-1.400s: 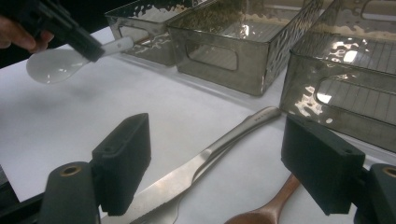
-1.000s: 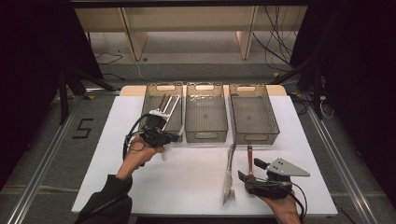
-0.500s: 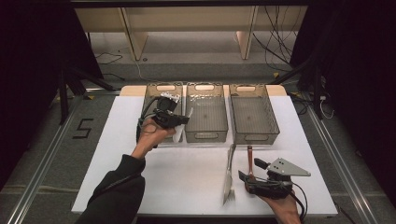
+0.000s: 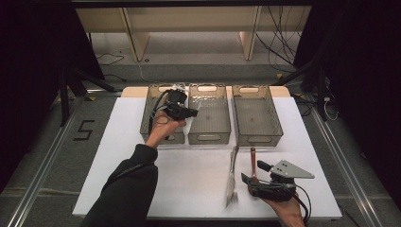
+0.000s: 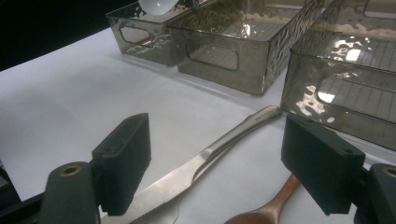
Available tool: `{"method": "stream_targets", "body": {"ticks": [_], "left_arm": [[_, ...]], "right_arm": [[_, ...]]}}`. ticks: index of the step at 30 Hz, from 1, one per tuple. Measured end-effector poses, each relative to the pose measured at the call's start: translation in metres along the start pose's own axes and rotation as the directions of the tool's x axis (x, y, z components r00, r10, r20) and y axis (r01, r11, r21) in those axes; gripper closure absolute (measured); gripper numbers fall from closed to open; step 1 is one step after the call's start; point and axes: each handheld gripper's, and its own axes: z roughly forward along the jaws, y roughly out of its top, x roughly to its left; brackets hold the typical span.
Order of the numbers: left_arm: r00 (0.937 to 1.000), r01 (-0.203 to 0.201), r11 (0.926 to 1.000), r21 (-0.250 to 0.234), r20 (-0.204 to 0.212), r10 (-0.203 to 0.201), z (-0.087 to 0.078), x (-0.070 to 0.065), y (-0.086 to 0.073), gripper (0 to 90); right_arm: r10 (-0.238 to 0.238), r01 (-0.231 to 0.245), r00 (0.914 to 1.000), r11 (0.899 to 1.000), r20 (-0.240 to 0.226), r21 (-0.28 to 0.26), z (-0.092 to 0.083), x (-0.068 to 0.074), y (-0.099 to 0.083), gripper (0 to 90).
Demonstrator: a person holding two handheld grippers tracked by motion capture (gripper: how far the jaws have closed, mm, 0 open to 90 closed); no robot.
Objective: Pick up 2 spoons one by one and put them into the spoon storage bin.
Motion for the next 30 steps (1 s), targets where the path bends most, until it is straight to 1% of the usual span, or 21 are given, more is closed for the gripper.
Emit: {"method": "stream_targets", "body": {"ticks": [2, 5, 9, 12, 13, 15, 17, 26, 28, 30], "left_arm": [[1.0000, 0.004, 1.0000, -0.002, -0.003, -0.004, 0.004, 0.000, 0.003, 85.1], [0.9999, -0.006, 0.9999, 0.010, -0.009, 0.006, 0.011, 0.001, 0.006, 85.1], [0.9999, -0.007, 0.9999, 0.010, -0.014, 0.007, 0.017, 0.001, 0.006, 85.1], [0.9999, 0.003, 1.0000, 0.006, -0.013, -0.003, 0.021, 0.001, 0.006, 85.1], [0.9999, -0.003, 1.0000, 0.008, -0.013, 0.003, 0.022, 0.001, 0.006, 85.1], [0.9999, -0.002, 1.0000, 0.005, -0.016, 0.002, 0.024, 0.000, 0.006, 85.0], [0.9997, -0.014, 0.9999, 0.007, -0.021, 0.014, 0.026, 0.001, 0.006, 85.0], [0.9987, -0.010, 0.9999, -0.002, -0.050, 0.010, 0.031, 0.004, 0.007, 84.3], [0.9986, -0.008, 1.0000, -0.003, -0.053, 0.008, 0.031, 0.004, 0.007, 83.2], [0.9991, 0.008, 0.9999, -0.014, -0.042, -0.009, 0.032, 0.004, 0.007, 74.7]], "right_arm": [[0.001, -0.001, 1.0000, 1.000, -0.001, 0.000, 0.000, 0.000, 0.000, 24.8], [0.002, -0.002, 1.0000, 1.000, -0.003, 0.002, 0.000, -0.001, 0.000, 24.8], [0.003, -0.003, 1.0000, 1.000, -0.004, 0.001, 0.000, -0.001, -0.001, 24.8], [0.002, -0.002, 1.0000, 1.000, -0.005, 0.001, 0.000, -0.001, -0.001, 24.8], [0.002, -0.002, 1.0000, 1.000, -0.005, 0.001, 0.000, -0.001, -0.001, 24.8], [0.002, -0.002, 1.0000, 1.000, -0.005, 0.001, 0.000, -0.001, -0.001, 24.7], [0.001, -0.001, 1.0000, 1.000, -0.006, -0.001, 0.000, -0.001, -0.001, 24.8], [0.003, -0.003, 1.0000, 1.000, -0.008, 0.001, 0.000, -0.001, -0.001, 24.7], [0.003, -0.003, 1.0000, 1.000, -0.008, 0.000, 0.000, -0.001, -0.001, 24.8], [0.002, -0.002, 1.0000, 1.000, -0.007, 0.001, 0.000, -0.001, -0.001, 24.8]]}}
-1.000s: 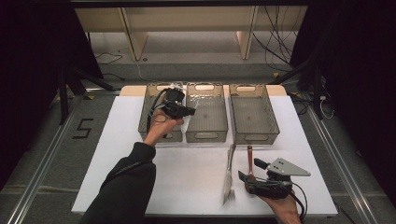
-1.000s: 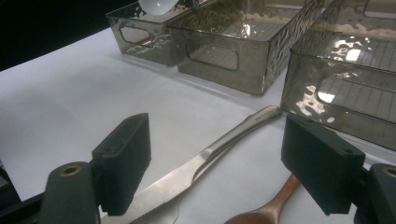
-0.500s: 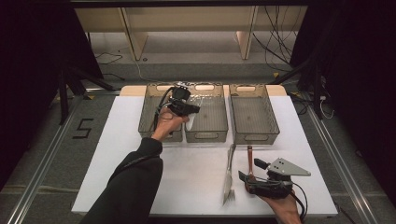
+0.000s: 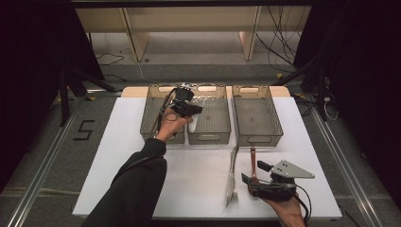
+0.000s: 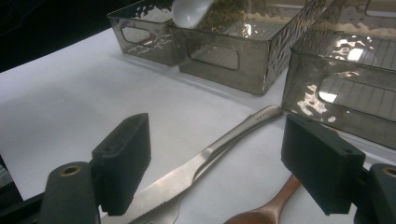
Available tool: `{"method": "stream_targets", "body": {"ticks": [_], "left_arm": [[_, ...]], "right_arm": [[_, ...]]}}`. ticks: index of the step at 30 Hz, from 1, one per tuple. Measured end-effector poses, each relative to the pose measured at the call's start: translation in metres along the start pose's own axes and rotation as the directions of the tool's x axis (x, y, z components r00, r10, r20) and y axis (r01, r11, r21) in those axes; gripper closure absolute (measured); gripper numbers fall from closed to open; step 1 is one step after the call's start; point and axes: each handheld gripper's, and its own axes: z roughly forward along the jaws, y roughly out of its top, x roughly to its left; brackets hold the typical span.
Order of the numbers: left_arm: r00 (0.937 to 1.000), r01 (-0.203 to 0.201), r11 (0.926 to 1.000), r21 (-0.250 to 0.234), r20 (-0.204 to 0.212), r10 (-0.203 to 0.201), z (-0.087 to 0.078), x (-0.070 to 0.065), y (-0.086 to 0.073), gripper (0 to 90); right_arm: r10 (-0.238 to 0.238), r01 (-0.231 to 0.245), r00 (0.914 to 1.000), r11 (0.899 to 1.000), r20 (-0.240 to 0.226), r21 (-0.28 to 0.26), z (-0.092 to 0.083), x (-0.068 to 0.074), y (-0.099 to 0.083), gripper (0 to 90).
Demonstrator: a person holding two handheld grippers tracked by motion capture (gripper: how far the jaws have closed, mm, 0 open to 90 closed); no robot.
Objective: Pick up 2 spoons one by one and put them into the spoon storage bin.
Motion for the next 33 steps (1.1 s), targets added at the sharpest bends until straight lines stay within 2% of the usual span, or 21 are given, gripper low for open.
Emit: {"method": "stream_targets", "body": {"ticks": [4, 6, 10, 15, 21, 23, 27, 33], "left_arm": [[1.0000, -0.004, 1.0000, -0.007, 0.008, 0.004, -0.006, -0.003, 0.003, 61.5], [0.9998, 0.010, 0.9998, -0.017, 0.019, -0.009, -0.011, -0.004, 0.005, 56.3], [0.9992, 0.022, 0.9996, -0.018, 0.034, -0.021, -0.022, -0.004, 0.004, 49.0], [0.9979, 0.043, 0.9981, -0.044, 0.051, -0.041, -0.042, -0.002, -0.002, 41.4], [0.9970, 0.043, 0.9964, -0.073, 0.067, -0.038, -0.067, 0.000, -0.015, 35.6], [0.9978, 0.036, 0.9961, -0.081, 0.059, -0.031, -0.074, 0.000, -0.021, 33.9], [0.9986, 0.025, 0.9962, -0.083, 0.049, -0.021, -0.087, -0.001, -0.034, 31.1], [0.9984, 0.035, 0.9952, -0.091, 0.048, -0.030, -0.103, 0.000, -0.059, 28.3]], "right_arm": [[0.000, 0.000, 1.0000, 1.000, 0.001, 0.000, 0.000, 0.000, 0.000, 24.8], [0.001, -0.001, 1.0000, 1.000, 0.002, 0.000, 0.000, 0.000, 0.000, 24.8], [0.001, -0.001, 1.0000, 1.000, 0.004, 0.001, 0.000, 0.000, 0.000, 24.8], [0.004, -0.004, 0.9999, 1.000, 0.010, 0.011, 0.001, 0.000, 0.000, 24.8], [0.002, -0.003, 0.9998, 0.999, 0.022, 0.032, 0.002, 0.000, 0.000, 24.8], [-0.001, 0.000, 0.9997, 0.999, 0.026, 0.037, 0.002, 0.000, 0.000, 24.8], [0.002, -0.004, 0.9992, 0.999, 0.039, 0.052, 0.002, 0.000, 0.001, 24.8], [-0.002, -0.005, 0.9975, 0.995, 0.070, 0.099, 0.004, -0.002, 0.004, 25.0]]}}
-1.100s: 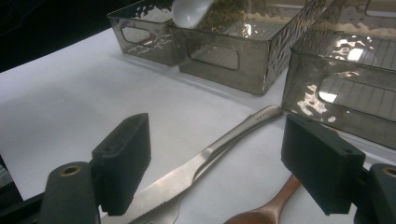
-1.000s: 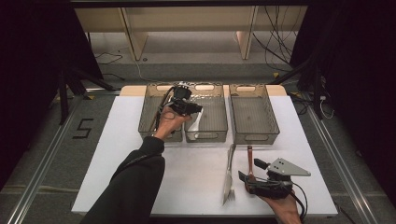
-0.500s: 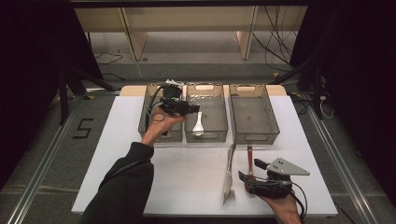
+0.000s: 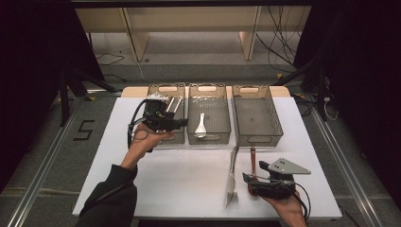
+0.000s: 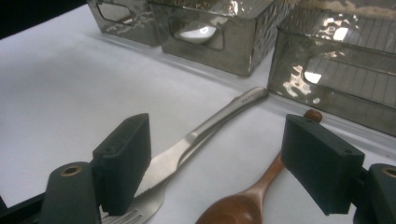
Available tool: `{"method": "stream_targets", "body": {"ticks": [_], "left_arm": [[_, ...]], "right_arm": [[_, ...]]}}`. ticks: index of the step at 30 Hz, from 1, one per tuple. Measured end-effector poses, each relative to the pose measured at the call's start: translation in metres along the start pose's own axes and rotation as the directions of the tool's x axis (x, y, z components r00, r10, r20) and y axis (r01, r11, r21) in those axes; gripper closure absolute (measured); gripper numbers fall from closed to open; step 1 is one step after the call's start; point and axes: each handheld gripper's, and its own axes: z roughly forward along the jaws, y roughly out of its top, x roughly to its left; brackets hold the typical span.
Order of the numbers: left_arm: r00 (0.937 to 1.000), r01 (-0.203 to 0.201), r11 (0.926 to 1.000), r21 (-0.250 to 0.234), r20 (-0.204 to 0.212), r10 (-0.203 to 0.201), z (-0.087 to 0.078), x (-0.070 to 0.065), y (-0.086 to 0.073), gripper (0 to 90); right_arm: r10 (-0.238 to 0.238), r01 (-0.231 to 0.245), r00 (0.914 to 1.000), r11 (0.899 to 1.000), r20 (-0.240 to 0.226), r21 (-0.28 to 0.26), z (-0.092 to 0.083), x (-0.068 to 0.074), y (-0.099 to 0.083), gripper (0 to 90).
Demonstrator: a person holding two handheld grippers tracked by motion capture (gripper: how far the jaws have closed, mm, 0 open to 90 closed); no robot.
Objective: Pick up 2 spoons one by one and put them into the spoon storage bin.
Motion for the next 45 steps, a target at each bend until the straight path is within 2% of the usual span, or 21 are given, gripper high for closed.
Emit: {"method": "stream_targets", "body": {"ticks": [7, 10, 15, 21, 23, 26, 32, 36, 39, 45], "left_arm": [[0.9994, -0.013, 0.9999, 0.011, -0.032, 0.013, -0.014, -0.001, -0.031, 26.9], [0.9998, -0.006, 0.9999, 0.011, -0.021, 0.006, -0.020, 0.002, -0.038, 26.4], [0.9998, -0.010, 0.9999, -0.011, -0.019, 0.010, -0.029, -0.001, -0.052, 26.0], [0.9997, -0.023, 0.9997, -0.004, -0.011, 0.023, -0.034, -0.004, -0.068, 25.0], [0.9997, -0.023, 0.9997, -0.009, -0.007, 0.023, -0.036, -0.006, -0.073, 24.9], [0.9992, -0.040, 0.9992, -0.008, -0.007, 0.040, -0.038, -0.008, -0.081, 24.6], [0.9994, -0.030, 0.9995, -0.014, -0.020, 0.029, -0.043, -0.007, -0.100, 24.4], [0.9997, -0.018, 0.9993, -0.032, -0.015, 0.018, -0.047, -0.005, -0.112, 24.3], [0.9998, -0.018, 0.9991, -0.037, -0.014, 0.017, -0.048, -0.005, -0.119, 24.3], [0.9998, -0.017, 0.9994, -0.031, -0.010, 0.016, -0.049, -0.007, -0.132, 24.0]], "right_arm": [[0.007, -0.009, 0.9993, 0.998, 0.037, 0.058, 0.001, -0.004, 0.004, 25.1], [0.019, -0.024, 0.9981, 0.996, 0.058, 0.086, 0.002, -0.007, 0.004, 25.1], [0.013, -0.027, 0.9953, 0.989, 0.096, 0.146, 0.005, -0.011, 0.008, 25.6], [0.016, -0.046, 0.9918, 0.970, 0.127, 0.240, 0.014, -0.019, 0.011, 27.6], [0.031, -0.064, 0.9915, 0.962, 0.127, 0.267, 0.016, -0.023, 0.013, 28.4], [0.022, -0.065, 0.9898, 0.947, 0.141, 0.314, 0.021, -0.026, 0.016, 29.6], [0.019, -0.072, 0.9901, 0.920, 0.139, 0.386, 0.035, -0.028, 0.022, 34.1], [0.016, -0.073, 0.9904, 0.905, 0.137, 0.420, 0.044, -0.028, 0.023, 37.5], [0.019, -0.080, 0.9902, 0.889, 0.138, 0.450, 0.050, -0.029, 0.023, 39.4], [0.023, -0.086, 0.9909, 0.867, 0.132, 0.491, 0.058, -0.031, 0.022, 44.9]]}}
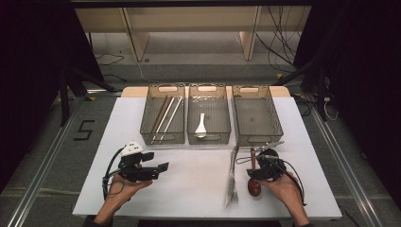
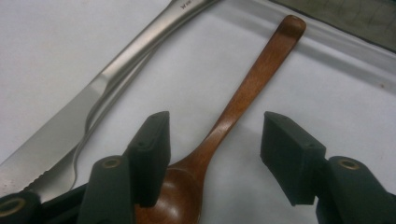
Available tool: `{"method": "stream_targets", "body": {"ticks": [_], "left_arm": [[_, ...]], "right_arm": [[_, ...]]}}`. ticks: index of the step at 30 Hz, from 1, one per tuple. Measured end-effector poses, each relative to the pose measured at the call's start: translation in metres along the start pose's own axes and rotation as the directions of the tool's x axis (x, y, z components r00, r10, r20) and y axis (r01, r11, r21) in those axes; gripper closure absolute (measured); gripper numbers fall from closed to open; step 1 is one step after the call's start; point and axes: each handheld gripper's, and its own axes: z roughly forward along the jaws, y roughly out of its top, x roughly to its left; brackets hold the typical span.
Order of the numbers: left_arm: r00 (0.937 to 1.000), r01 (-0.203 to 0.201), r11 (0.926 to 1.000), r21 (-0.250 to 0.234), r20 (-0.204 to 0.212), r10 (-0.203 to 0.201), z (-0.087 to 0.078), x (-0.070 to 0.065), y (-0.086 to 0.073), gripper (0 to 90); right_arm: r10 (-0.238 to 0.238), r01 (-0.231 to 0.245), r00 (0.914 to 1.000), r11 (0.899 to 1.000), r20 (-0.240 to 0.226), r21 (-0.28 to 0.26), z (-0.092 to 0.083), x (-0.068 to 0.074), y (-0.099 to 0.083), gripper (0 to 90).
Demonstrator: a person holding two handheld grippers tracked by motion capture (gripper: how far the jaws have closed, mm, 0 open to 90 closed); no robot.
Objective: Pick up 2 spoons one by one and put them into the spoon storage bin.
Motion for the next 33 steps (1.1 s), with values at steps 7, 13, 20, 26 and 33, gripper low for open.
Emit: {"method": "stream_targets", "body": {"ticks": [7, 13, 20, 26, 33], "left_arm": [[1.0000, -0.003, 0.9999, 0.014, 0.002, 0.003, 0.001, -0.003, -0.006, 24.0], [0.9999, -0.010, 0.9999, 0.012, -0.008, 0.010, 0.000, -0.003, -0.008, 24.0], [0.9998, -0.019, 0.9996, 0.019, -0.006, 0.019, 0.000, -0.003, -0.009, 24.2], [0.9998, -0.020, 0.9997, 0.016, -0.004, 0.020, 0.000, -0.003, -0.009, 24.3], [0.9998, -0.021, 0.9996, 0.018, -0.004, 0.021, 0.000, -0.004, -0.010, 24.5]], "right_arm": [[-0.013, 0.013, 0.9999, 0.999, 0.009, 0.050, 0.006, 0.000, 0.004, 50.9], [-0.030, 0.029, 0.9996, 0.995, 0.002, 0.093, 0.010, 0.002, 0.007, 56.0], [-0.070, 0.068, 0.9975, 0.988, 0.010, 0.139, 0.011, 0.003, 0.012, 63.0], [-0.091, 0.089, 0.9959, 0.982, 0.005, 0.166, 0.010, -0.001, 0.013, 75.6], [-0.111, 0.107, 0.9938, 0.977, 0.008, 0.185, 0.010, -0.001, 0.015, 79.7]]}}
